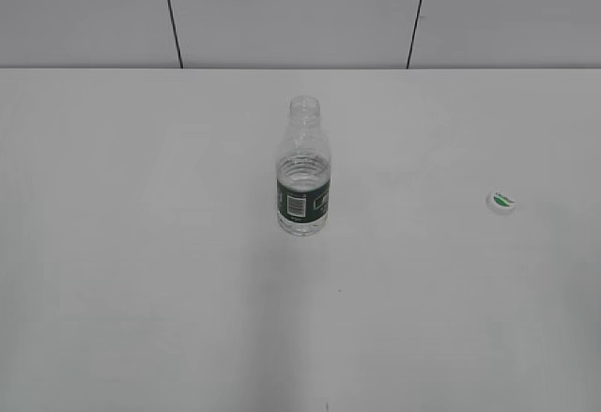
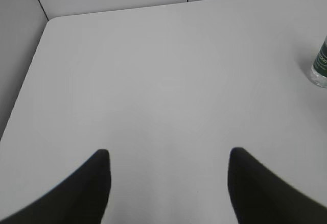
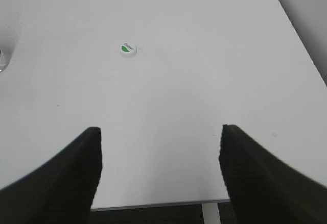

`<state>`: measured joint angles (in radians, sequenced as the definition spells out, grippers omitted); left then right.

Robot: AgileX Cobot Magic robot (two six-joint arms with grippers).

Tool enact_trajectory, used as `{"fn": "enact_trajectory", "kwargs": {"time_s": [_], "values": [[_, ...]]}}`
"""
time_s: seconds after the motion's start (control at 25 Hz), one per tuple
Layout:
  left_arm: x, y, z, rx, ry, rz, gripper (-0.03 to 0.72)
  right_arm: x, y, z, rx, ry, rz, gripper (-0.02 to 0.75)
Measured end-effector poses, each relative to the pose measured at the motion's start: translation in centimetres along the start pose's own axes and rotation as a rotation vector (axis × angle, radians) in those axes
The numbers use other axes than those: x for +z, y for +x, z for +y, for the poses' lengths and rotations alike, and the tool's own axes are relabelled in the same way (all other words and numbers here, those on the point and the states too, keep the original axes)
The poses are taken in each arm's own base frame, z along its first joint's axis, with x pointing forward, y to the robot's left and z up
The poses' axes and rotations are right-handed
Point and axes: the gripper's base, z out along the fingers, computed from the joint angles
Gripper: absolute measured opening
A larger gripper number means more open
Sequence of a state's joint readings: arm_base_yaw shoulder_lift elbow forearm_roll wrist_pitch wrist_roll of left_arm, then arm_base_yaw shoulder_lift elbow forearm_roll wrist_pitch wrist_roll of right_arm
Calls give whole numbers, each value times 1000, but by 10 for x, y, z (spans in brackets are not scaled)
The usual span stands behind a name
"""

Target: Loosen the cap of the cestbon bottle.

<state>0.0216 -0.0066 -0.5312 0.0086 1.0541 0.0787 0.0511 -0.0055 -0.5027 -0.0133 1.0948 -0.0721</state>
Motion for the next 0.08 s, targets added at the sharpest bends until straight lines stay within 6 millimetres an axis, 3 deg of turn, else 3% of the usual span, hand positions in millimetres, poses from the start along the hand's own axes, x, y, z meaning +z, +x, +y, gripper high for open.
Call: {"fn": "enact_trajectory", "kwargs": {"time_s": [0.08], "values": [[0,0,0,0,0,0,437,0,0,0,0,0,0,549]]}}
